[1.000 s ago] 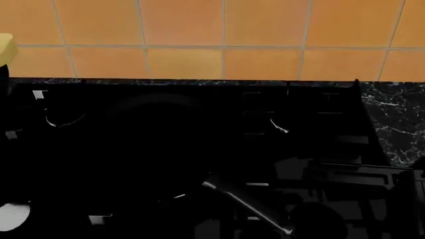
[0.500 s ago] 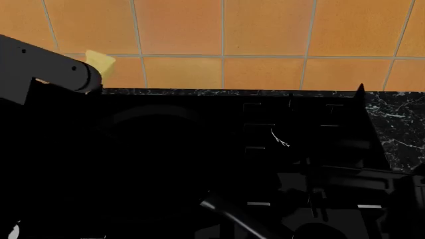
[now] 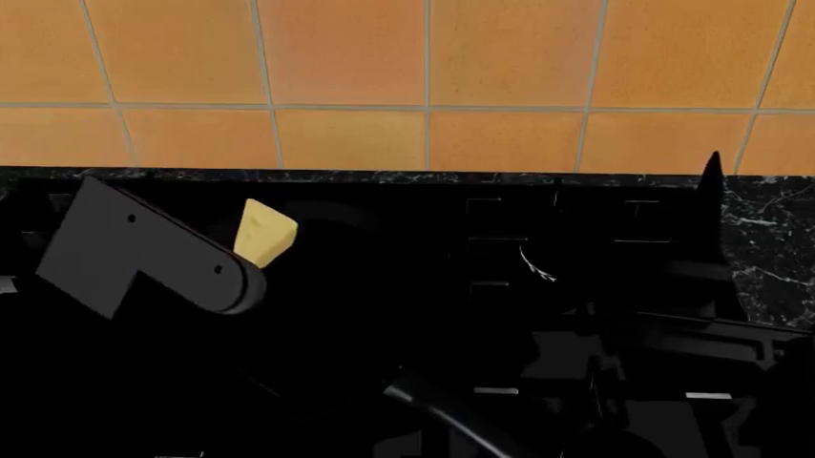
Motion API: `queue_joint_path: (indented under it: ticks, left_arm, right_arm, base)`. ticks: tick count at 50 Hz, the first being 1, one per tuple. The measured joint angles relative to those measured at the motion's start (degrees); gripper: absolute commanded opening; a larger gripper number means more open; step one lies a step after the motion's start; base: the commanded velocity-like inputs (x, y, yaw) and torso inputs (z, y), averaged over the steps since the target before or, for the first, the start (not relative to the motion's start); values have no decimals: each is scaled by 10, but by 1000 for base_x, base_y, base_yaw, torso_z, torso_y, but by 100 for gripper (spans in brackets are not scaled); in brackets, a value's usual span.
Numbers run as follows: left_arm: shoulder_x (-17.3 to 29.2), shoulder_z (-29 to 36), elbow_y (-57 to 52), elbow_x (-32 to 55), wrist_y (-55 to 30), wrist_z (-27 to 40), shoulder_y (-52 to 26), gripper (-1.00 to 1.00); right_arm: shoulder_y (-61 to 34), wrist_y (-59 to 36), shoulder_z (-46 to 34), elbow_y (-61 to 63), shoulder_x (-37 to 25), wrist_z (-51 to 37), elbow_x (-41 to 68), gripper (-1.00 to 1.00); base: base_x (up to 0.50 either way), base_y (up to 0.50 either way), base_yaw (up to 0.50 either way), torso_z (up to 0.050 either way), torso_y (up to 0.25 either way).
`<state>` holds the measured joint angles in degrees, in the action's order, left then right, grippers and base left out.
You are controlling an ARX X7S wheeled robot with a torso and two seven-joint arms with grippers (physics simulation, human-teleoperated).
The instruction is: Pick the cheese from the plate and place it in the pan.
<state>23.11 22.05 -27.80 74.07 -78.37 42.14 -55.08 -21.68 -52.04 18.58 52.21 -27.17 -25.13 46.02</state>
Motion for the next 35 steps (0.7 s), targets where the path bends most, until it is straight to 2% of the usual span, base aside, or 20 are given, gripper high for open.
queue_joint_path:
  ticks: [10, 11, 26, 35]
  left_arm:
    - [4, -2, -11, 26, -5, 17, 7, -100]
    - [4, -2, -12, 28, -5, 18, 7, 100]
    - [12, -4, -6, 35, 4, 23, -10, 100]
    - [26, -46, 3, 46, 22, 42, -54, 100]
  right_arm:
    - [0, 3, 2, 0, 0, -3, 3, 100]
    - [0, 3, 2, 0, 0, -3, 3, 100]
    - [0, 11, -2, -3, 0, -5, 2, 100]
    - [-2, 10, -8, -3, 0, -7, 5, 100]
  base:
    - [0, -5, -3, 0, 0]
    - [0, -5, -4, 0, 0]
    - [-1, -4, -4, 0, 0]
    - [-1, -2, -4, 0, 0]
